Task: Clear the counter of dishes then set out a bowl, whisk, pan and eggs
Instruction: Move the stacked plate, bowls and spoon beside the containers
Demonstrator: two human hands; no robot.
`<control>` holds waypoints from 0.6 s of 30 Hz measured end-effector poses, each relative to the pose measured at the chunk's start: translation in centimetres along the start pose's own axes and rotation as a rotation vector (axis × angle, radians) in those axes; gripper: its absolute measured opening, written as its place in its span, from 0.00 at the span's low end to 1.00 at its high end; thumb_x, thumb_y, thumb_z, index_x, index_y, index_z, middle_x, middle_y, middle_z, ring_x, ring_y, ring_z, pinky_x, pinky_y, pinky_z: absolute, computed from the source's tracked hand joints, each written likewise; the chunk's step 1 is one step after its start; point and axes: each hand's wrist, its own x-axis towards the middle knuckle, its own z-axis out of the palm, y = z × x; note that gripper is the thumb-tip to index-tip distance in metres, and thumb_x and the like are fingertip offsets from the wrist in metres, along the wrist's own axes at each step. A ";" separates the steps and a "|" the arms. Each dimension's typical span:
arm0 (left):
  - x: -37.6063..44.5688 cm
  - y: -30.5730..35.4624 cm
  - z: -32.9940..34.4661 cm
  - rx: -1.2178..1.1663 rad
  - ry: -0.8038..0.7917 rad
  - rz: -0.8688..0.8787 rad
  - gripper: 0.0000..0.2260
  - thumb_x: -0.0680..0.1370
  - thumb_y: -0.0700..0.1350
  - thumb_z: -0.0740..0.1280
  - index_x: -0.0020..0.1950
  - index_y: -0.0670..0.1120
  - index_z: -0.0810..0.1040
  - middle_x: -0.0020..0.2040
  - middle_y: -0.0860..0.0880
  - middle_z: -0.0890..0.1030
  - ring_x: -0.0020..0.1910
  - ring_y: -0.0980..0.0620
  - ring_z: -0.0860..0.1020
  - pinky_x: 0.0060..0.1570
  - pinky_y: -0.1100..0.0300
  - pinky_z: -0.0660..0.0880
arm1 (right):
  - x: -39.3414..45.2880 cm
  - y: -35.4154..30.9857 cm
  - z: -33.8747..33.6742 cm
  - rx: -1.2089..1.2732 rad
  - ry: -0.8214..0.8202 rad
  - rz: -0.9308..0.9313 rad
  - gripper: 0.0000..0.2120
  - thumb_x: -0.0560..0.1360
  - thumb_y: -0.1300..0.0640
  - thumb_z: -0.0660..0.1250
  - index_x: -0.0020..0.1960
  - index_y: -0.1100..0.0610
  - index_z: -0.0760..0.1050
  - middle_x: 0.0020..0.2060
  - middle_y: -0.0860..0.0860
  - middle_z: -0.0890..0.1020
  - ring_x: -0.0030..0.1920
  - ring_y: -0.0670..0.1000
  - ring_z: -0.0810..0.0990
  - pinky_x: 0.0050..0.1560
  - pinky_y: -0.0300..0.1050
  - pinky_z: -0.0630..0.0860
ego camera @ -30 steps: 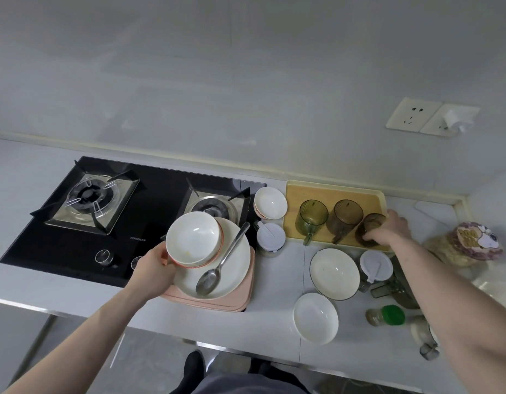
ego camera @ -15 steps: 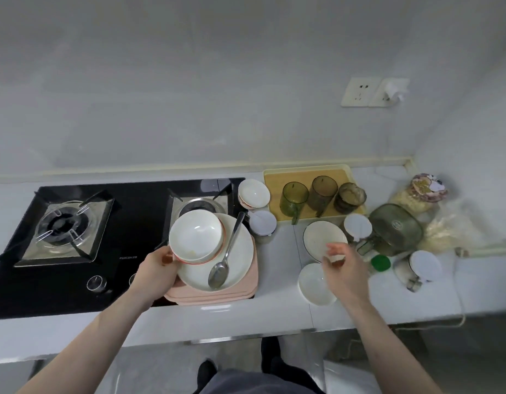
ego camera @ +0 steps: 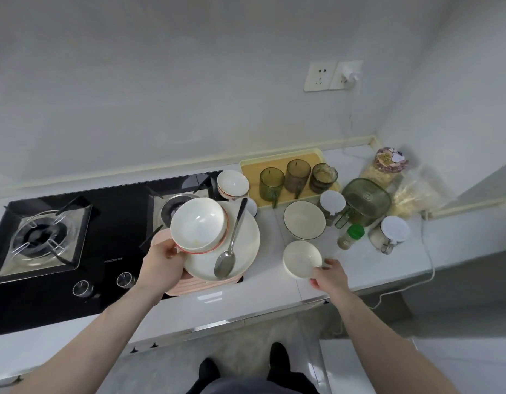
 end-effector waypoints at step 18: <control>-6.5 0.2 17.2 -0.079 -0.146 -0.003 0.04 0.78 0.42 0.68 0.51 0.47 0.83 0.47 0.39 0.81 0.45 0.39 0.84 0.34 0.49 0.84 | 4.0 0.4 -9.3 -0.243 0.052 -0.095 0.20 0.76 0.68 0.64 0.68 0.61 0.74 0.61 0.60 0.79 0.35 0.51 0.77 0.30 0.44 0.80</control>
